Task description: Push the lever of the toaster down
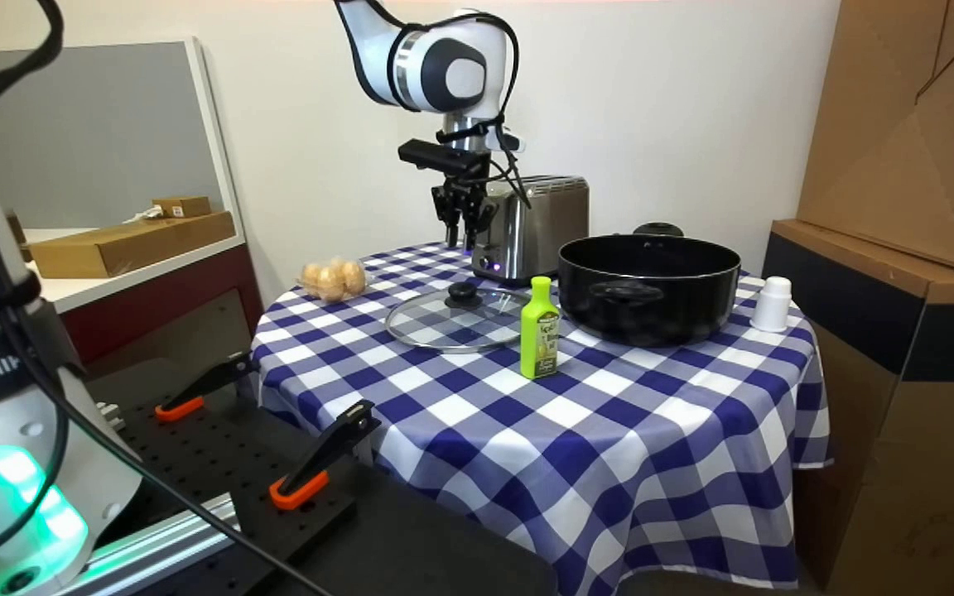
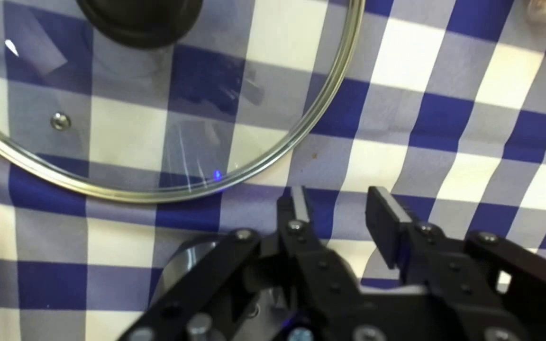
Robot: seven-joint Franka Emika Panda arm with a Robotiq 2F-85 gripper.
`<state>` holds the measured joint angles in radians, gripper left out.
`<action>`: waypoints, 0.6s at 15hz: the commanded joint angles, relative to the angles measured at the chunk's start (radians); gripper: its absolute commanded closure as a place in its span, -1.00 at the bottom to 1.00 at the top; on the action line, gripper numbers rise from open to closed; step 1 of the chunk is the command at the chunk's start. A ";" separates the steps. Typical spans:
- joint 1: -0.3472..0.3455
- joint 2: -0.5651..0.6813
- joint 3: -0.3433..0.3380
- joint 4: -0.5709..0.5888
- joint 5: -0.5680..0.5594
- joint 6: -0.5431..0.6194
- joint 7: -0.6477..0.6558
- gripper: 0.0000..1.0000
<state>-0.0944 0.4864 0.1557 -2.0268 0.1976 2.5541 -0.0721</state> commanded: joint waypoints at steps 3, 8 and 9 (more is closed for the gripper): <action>-0.059 -0.292 0.039 -0.223 0.186 -0.231 -0.170 -0.66; 0.015 -0.559 -0.044 -0.393 0.126 -0.309 -0.072 -1.00; 0.025 -0.610 -0.059 -0.429 0.092 -0.282 -0.040 -1.00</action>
<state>-0.1135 0.0562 0.1491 -2.3236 0.3497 2.2548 -0.1873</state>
